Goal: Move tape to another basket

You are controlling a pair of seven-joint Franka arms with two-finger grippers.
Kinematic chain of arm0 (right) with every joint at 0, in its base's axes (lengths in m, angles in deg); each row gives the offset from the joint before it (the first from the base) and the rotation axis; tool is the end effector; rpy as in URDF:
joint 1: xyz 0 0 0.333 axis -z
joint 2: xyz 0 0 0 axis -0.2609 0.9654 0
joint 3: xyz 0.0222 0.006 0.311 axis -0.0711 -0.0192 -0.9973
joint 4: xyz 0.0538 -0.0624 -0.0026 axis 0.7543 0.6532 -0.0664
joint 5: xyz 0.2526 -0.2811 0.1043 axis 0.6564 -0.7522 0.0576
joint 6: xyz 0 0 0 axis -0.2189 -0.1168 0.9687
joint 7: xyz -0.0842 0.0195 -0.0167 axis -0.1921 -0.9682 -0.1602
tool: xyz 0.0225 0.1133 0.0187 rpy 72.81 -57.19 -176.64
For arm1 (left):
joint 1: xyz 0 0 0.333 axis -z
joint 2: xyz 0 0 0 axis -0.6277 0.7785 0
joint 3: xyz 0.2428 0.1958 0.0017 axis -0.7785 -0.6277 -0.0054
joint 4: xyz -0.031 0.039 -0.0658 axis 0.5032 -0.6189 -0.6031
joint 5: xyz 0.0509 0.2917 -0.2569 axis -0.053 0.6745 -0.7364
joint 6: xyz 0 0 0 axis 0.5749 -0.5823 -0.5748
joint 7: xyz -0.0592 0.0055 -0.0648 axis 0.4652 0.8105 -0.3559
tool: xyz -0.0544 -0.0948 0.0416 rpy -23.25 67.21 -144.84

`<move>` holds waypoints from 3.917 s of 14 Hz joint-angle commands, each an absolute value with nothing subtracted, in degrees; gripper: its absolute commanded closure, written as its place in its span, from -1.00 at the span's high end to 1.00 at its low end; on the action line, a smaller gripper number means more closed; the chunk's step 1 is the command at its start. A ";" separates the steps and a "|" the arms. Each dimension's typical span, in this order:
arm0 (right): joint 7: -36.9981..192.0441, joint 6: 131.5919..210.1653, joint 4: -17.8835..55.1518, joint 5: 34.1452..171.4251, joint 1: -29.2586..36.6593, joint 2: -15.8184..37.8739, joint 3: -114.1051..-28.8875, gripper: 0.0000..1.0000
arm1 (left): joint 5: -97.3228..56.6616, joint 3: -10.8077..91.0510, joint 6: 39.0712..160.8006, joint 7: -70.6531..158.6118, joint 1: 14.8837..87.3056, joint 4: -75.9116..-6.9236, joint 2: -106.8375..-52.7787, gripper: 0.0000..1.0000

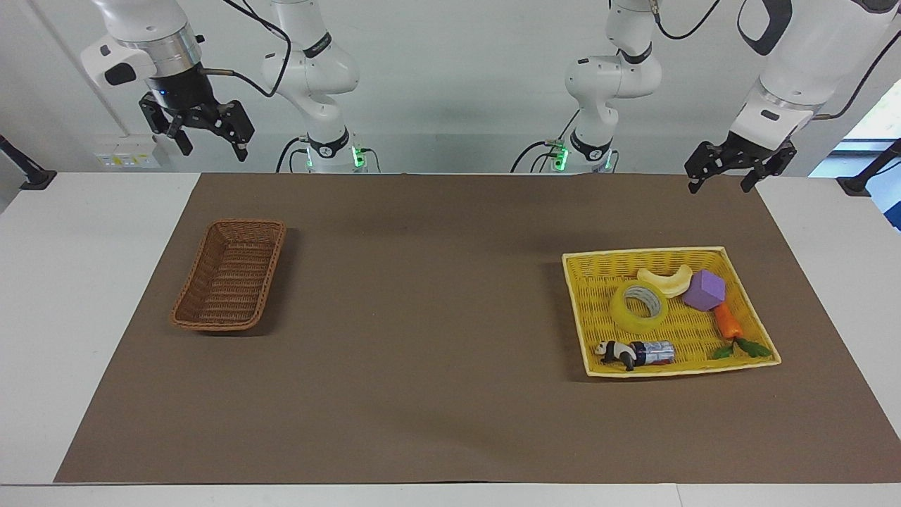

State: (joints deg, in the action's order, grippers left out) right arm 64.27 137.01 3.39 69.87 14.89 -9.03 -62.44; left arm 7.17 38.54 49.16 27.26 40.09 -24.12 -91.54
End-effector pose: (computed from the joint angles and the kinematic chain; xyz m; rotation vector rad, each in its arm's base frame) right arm 0.5148 -0.0205 0.6594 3.0981 -0.1910 0.0001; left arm 0.5381 -0.0203 0.6090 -3.0979 0.1050 0.0677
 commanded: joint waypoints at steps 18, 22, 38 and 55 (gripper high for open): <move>64.16 136.43 2.77 70.17 15.56 -8.97 -62.80 1.00 | 5.86 38.24 47.25 25.99 40.37 -22.48 -90.40 1.00; 64.16 136.43 2.77 70.17 15.56 -8.97 -62.80 1.00 | 5.86 38.24 47.16 25.90 40.28 -22.48 -90.40 1.00; 64.16 136.43 2.77 70.17 15.56 -8.97 -62.89 1.00 | 5.86 37.62 52.50 25.81 37.74 -26.69 -91.27 1.00; 64.16 136.43 2.77 70.17 15.56 -8.97 -62.89 1.00 | 5.60 37.88 82.39 21.24 38.88 -46.03 -81.88 1.00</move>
